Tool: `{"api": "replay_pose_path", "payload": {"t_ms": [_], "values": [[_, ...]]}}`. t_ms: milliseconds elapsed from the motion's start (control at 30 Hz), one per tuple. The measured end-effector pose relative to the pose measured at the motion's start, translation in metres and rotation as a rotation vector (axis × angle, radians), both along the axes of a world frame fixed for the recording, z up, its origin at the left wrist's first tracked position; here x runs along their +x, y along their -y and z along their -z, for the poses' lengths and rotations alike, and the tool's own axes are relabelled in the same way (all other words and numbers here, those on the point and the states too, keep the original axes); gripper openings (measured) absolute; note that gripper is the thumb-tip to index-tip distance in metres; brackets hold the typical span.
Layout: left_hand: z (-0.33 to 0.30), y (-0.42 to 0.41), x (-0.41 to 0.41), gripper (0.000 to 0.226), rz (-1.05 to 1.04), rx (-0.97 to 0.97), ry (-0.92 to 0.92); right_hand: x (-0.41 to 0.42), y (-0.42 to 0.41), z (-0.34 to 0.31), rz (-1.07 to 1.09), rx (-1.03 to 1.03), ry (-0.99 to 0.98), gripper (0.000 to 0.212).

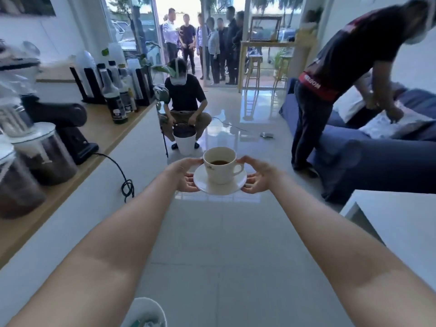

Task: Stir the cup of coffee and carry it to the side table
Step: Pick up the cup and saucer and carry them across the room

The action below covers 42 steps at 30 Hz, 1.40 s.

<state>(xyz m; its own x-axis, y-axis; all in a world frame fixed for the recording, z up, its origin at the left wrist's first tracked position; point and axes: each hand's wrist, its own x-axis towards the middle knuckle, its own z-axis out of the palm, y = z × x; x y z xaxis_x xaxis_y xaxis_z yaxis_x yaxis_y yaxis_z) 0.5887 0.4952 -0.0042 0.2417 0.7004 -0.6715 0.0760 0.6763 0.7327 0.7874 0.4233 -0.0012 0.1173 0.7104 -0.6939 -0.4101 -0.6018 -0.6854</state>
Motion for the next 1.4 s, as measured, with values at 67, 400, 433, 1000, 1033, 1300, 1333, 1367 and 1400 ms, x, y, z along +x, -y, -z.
{"api": "replay_pose_path", "payload": {"t_ms": [67, 400, 433, 1000, 1033, 1300, 1333, 1367, 1400], "values": [[0.002, -0.01, 0.04, 0.061, 0.078, -0.001, -0.002, 0.034, 0.006, 0.0, 0.081, -0.006, -0.005, 0.049], [0.005, -0.049, 0.235, 0.056, 0.473, 0.009, 0.018, 0.185, 0.029, 0.004, 0.487, 0.016, -0.007, 0.044], [0.003, -0.049, 0.255, 0.056, 0.513, 0.01, 0.012, 0.2, 0.033, 0.005, 0.526, 0.017, -0.008, 0.046], [0.02, -0.01, 0.545, 0.067, 0.957, 0.009, 0.014, 0.404, 0.121, 0.02, 0.988, 0.008, -0.03, 0.044], [0.019, -0.005, 0.565, 0.066, 0.973, 0.003, 0.007, 0.419, 0.126, 0.019, 1.008, 0.006, -0.029, 0.045], [0.022, 0.019, 0.682, 0.06, 1.086, -0.061, 0.005, 0.516, 0.156, 0.026, 1.132, 0.012, -0.051, 0.062], [0.023, 0.02, 0.694, 0.061, 1.098, -0.058, 0.003, 0.526, 0.158, 0.028, 1.145, 0.013, -0.051, 0.063], [0.025, 0.022, 0.712, 0.061, 1.11, -0.057, -0.001, 0.54, 0.16, 0.03, 1.167, 0.013, -0.051, 0.064], [0.026, 0.024, 0.726, 0.061, 1.121, -0.058, -0.003, 0.551, 0.162, 0.032, 1.184, 0.015, -0.052, 0.065]]}}
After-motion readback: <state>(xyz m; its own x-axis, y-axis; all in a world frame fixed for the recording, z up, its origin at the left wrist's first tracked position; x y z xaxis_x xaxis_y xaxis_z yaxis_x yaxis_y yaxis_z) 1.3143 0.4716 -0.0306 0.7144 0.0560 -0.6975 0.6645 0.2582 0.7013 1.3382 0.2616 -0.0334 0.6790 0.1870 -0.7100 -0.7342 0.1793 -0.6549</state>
